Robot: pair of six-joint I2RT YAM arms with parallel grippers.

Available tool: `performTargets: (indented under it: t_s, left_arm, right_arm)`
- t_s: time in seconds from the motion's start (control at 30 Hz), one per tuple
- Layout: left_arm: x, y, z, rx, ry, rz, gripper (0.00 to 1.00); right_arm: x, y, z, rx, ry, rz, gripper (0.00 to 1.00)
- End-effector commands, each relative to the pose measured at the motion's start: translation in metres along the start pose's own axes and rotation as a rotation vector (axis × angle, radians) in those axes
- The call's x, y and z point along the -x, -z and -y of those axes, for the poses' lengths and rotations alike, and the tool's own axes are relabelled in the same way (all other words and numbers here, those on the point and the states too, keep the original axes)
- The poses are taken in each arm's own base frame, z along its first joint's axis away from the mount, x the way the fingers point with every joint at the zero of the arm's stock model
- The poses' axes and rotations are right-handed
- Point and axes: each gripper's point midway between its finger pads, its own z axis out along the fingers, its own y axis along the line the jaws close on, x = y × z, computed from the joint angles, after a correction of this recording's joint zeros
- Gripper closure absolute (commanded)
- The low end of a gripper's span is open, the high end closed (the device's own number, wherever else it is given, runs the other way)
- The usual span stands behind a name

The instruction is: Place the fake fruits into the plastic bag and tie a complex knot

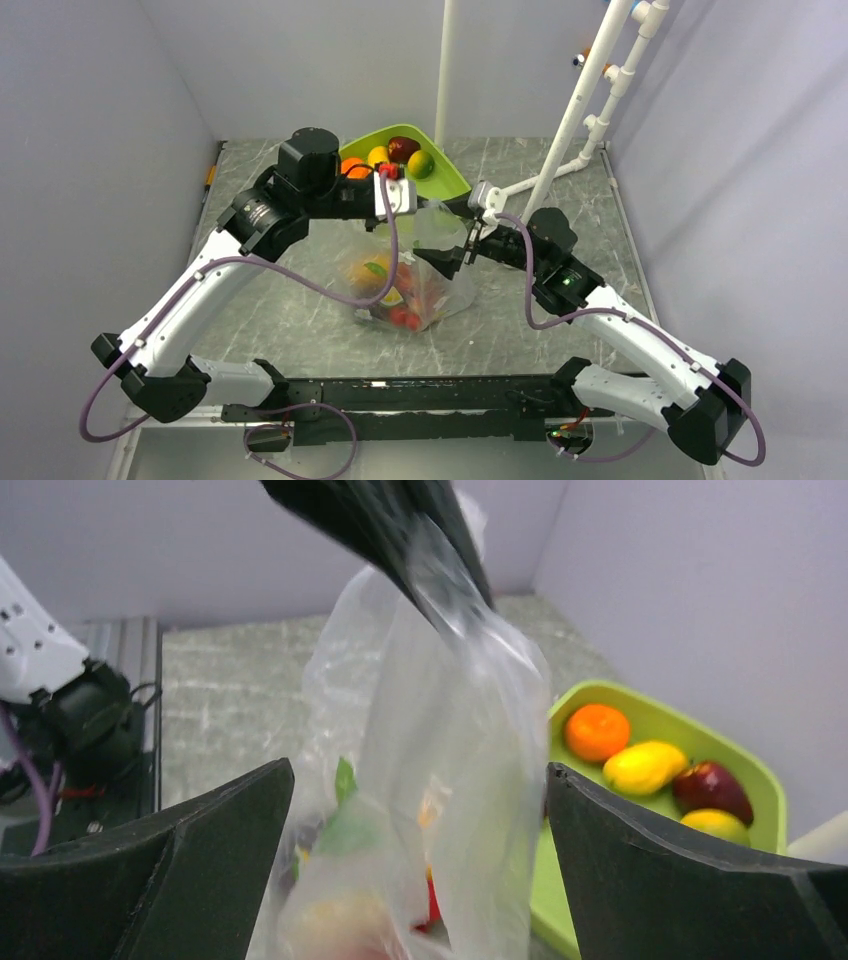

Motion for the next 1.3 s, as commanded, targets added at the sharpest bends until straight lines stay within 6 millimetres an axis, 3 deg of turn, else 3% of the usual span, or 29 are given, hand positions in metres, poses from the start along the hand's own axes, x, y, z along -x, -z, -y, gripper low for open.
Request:
performTargets:
  t_s: [0.0,0.13,0.23,0.3,0.4,0.43,0.57,0.67,0.73,0.8,0.87,0.97,1.03,1.07,1.17,1.27]
  left_arm:
    - [0.018,-0.005,-0.026,0.135,0.278,0.061,1.0]
    - [0.032,-0.007,-0.016,0.06,0.386,0.122,1.0]
    - [0.043,-0.005,-0.005,-0.038,0.532,0.188,1.0]
    - [0.049,-0.002,-0.008,-0.057,0.643,0.243,1.0]
    - [0.056,0.009,-0.013,-0.043,0.759,0.329,1.0]
    - [0.06,0.012,-0.012,-0.046,0.763,0.354,1.0]
    - [0.072,0.021,-0.013,-0.025,0.762,0.399,1.0]
    - [0.076,0.025,-0.019,0.013,0.734,0.401,1.0]
    - [0.073,0.026,-0.024,0.05,0.723,0.385,1.0]
    - [0.068,0.028,-0.03,0.097,0.704,0.369,1.0]
    - [0.065,0.032,-0.033,0.131,0.658,0.36,1.0]
    - [0.061,0.041,-0.037,0.179,0.607,0.352,1.0]
    - [0.065,0.046,-0.035,0.171,0.576,0.354,1.0]
    - [0.069,0.047,-0.034,0.157,0.56,0.362,1.0]
    - [0.075,0.046,-0.029,0.105,0.567,0.379,1.0]
    - [0.078,0.046,-0.027,0.088,0.561,0.385,1.0]
  right_arm:
    - [0.057,-0.017,0.016,-0.098,0.053,0.221,0.0]
    - [0.065,-0.033,0.023,-0.102,0.119,0.268,0.01]
    - [0.067,-0.044,0.029,-0.101,0.17,0.286,0.08]
    - [0.063,-0.048,0.031,-0.105,0.17,0.296,0.18]
    - [0.05,-0.051,0.041,-0.172,0.147,0.296,0.5]
    - [0.045,-0.051,0.043,-0.194,0.144,0.295,0.56]
    - [0.01,-0.054,0.034,-0.16,0.133,0.224,0.75]
    - [-0.037,-0.051,0.014,-0.065,0.135,0.111,0.87]
    - [-0.069,-0.046,-0.001,0.002,0.126,0.031,1.0]
    - [-0.093,-0.041,-0.013,0.06,0.116,-0.033,1.0]
    - [-0.105,-0.037,-0.018,0.081,0.108,-0.067,1.0]
    - [-0.105,-0.037,-0.015,0.064,0.101,-0.089,1.0]
    - [-0.108,-0.04,-0.013,0.069,0.095,-0.12,0.83]
    - [-0.109,-0.041,-0.012,0.069,0.094,-0.124,0.81]
    - [-0.107,-0.043,-0.011,0.058,0.107,-0.088,0.9]
    - [-0.104,-0.047,-0.011,0.072,0.116,-0.071,0.91]
